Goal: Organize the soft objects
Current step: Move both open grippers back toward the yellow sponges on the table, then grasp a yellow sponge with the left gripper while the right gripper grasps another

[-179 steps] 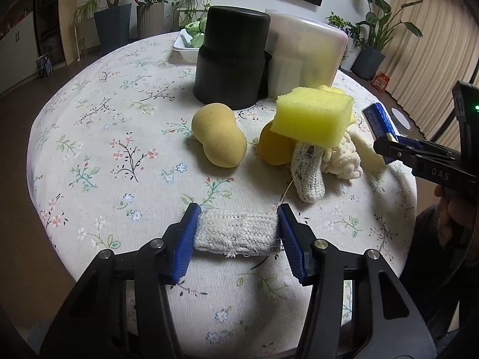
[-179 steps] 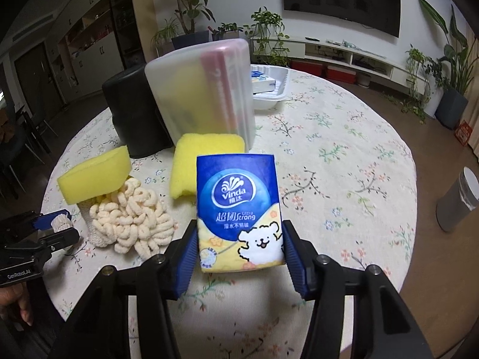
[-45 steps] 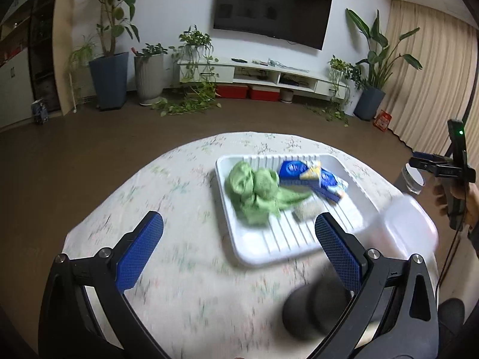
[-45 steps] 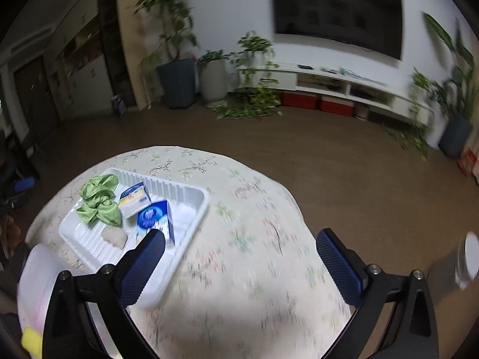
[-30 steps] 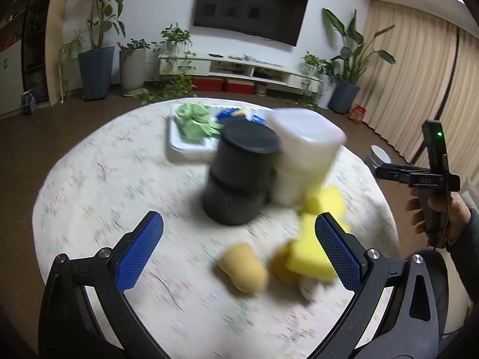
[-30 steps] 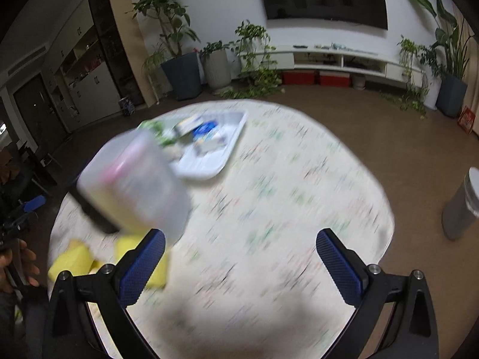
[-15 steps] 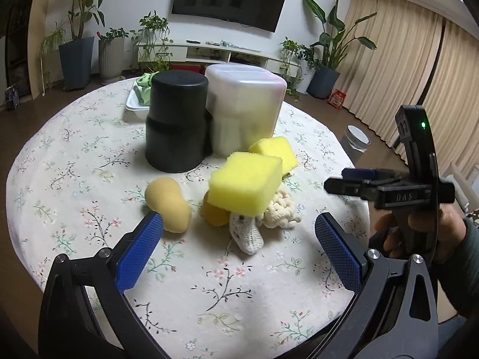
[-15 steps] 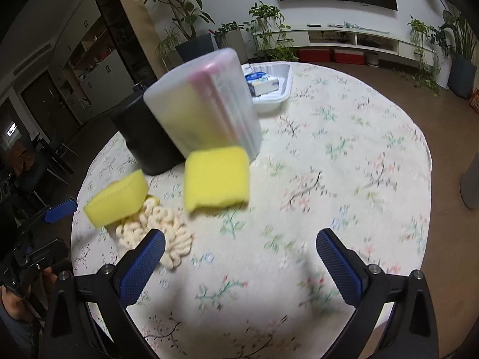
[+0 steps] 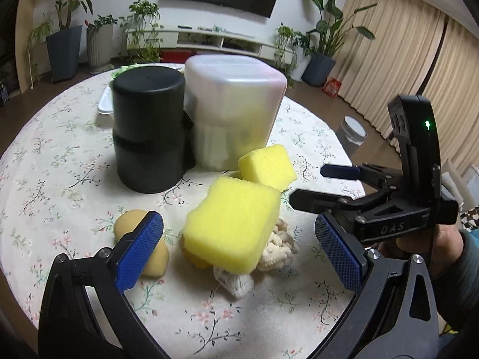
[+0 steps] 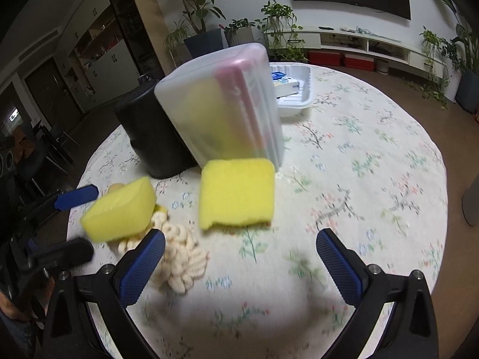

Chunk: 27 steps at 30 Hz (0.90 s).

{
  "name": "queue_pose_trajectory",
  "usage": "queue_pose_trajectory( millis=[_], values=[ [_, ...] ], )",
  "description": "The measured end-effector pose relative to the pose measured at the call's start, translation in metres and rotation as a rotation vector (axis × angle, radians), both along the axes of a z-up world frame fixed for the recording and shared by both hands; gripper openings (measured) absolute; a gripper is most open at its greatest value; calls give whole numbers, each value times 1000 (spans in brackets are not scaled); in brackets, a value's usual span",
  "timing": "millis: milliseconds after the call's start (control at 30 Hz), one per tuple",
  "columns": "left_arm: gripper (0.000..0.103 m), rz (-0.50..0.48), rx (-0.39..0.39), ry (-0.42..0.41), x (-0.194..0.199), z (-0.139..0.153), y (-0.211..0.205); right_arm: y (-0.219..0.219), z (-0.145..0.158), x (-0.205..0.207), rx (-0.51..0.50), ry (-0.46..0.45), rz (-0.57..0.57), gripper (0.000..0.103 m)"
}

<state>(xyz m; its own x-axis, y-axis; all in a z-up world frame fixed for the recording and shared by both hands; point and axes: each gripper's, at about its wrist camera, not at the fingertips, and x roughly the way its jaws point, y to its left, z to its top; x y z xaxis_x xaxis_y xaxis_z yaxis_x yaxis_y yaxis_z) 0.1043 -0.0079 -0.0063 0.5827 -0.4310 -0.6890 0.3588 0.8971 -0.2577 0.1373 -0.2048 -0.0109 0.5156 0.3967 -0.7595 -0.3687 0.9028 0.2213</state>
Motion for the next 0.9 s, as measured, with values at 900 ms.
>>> queue_pose_trajectory(
  millis=[900],
  values=[
    [94,-49,22,99,24,-23,1,-2,-22,37,-33,17,18,103]
  ],
)
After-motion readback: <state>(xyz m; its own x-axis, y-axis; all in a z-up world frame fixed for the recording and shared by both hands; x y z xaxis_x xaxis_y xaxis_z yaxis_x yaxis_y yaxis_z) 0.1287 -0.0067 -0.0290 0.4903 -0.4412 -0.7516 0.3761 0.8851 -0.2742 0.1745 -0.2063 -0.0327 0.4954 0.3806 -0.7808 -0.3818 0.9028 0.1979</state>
